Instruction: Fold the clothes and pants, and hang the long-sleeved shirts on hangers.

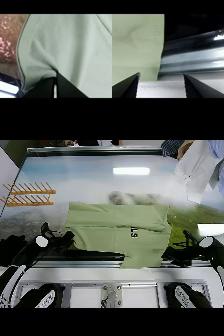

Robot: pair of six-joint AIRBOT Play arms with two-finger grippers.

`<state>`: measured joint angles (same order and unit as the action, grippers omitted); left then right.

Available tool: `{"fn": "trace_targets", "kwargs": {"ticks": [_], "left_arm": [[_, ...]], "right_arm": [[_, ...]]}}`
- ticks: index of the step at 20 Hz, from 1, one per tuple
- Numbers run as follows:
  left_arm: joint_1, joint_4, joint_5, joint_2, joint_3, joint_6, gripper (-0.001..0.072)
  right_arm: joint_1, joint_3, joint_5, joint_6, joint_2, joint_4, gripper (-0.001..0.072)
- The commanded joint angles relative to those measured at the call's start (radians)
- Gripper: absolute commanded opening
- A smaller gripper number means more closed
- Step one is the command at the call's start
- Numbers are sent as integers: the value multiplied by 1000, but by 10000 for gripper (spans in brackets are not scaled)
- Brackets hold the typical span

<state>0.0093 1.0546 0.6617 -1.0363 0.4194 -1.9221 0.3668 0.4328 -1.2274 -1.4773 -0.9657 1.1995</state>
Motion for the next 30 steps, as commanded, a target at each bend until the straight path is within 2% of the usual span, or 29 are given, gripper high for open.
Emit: {"fn": "trace_targets", "kwargs": {"ticks": [1, 4, 9, 10, 11, 12, 13, 15, 17, 20, 22, 26, 30], "left_arm": [[-1, 1, 1, -1, 2, 6, 10], [-1, 0, 1, -1, 2, 6, 10], [-1, 1, 1, 0, 2, 6, 10], [-1, 1, 1, 0, 2, 6, 9], [-1, 2, 1, 0, 2, 8, 10], [5, 0, 4, 0, 2, 20, 10], [16, 1, 22, 5, 2, 24, 9], [60, 2, 79, 51, 2, 84, 10], [116, 49, 203, 140, 1, 137, 9], [122, 212, 470, 303, -2, 154, 9], [93, 256, 577, 407, -1, 153, 9], [50, 240, 640, 518, 11, 149, 9], [40, 236, 598, 409, 129, 154, 10]], "right_arm": [[-80, -25, 64, -24, -20, -34, 588], [-182, -31, 113, -68, -58, -46, 587], [-314, -31, 177, -69, -76, -113, 580], [-322, -31, 177, -67, -76, -111, 497], [-319, -30, 175, -64, -75, -109, 270], [-319, -26, 169, -64, -75, -95, 108], [-319, -16, 153, -64, -72, -79, 13], [-319, 21, 79, -64, -44, -10, 15], [-319, 64, -25, -64, 14, 79, 15], [-320, 88, -183, -64, 134, 107, 15], [-319, 89, -255, -65, 206, 110, 15], [-319, 121, -274, -87, 278, 111, 14], [-319, 287, -254, -87, 189, 164, 14]]}}
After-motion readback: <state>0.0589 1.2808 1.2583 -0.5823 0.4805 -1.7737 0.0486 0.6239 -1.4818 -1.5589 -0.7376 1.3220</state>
